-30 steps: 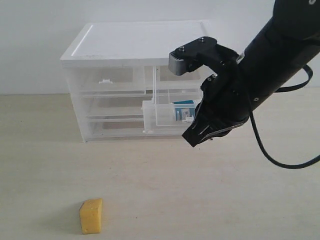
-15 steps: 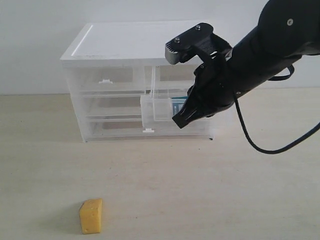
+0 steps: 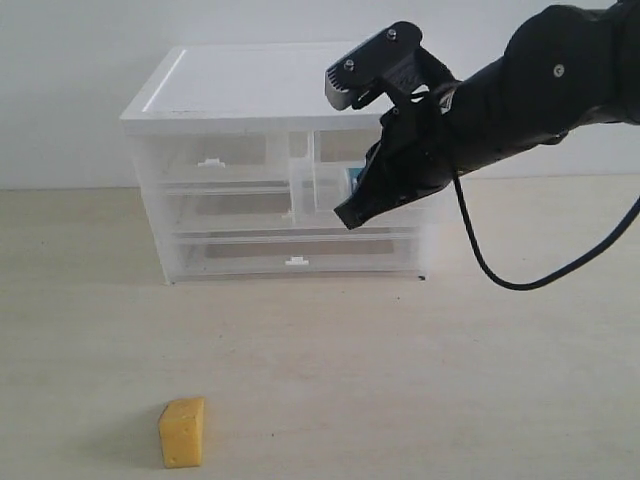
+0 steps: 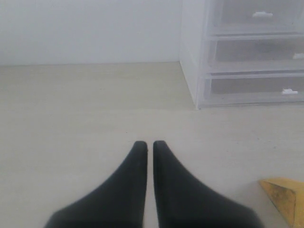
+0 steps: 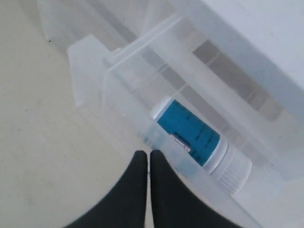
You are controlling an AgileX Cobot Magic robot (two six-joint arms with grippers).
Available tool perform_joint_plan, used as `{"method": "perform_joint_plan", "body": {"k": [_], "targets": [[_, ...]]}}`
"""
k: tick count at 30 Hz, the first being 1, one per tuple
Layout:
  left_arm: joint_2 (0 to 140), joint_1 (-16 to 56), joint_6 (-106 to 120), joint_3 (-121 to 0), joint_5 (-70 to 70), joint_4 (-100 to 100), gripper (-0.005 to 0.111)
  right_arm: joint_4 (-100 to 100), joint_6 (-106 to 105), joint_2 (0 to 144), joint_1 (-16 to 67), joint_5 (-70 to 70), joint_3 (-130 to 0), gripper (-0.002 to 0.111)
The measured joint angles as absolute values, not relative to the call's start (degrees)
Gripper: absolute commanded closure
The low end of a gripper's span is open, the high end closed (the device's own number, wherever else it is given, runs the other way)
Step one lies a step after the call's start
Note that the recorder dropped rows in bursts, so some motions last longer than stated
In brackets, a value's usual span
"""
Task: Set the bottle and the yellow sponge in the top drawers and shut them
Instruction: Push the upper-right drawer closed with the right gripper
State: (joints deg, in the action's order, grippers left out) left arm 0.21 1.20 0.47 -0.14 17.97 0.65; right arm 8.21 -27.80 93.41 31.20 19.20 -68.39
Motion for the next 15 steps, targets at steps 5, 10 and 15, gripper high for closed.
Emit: {"method": "perform_joint_plan", "body": {"k": [5,10,15], "targets": [[0.2,1.2,0.5,-0.1,18.0,0.7,0.103,7.8,-27.8,94.1,30.3,13.8,-68.4,0.108],[0.2,1.2,0.5,-0.1,18.0,0.7,0.103,7.5,-27.8,95.2,29.4,9.7,-68.4,0.108],[0.2,1.2,0.5,-0.1,18.0,0.7,0.103,7.4,-27.8,98.0,28.8,6.0,-68.4,0.108]]}}
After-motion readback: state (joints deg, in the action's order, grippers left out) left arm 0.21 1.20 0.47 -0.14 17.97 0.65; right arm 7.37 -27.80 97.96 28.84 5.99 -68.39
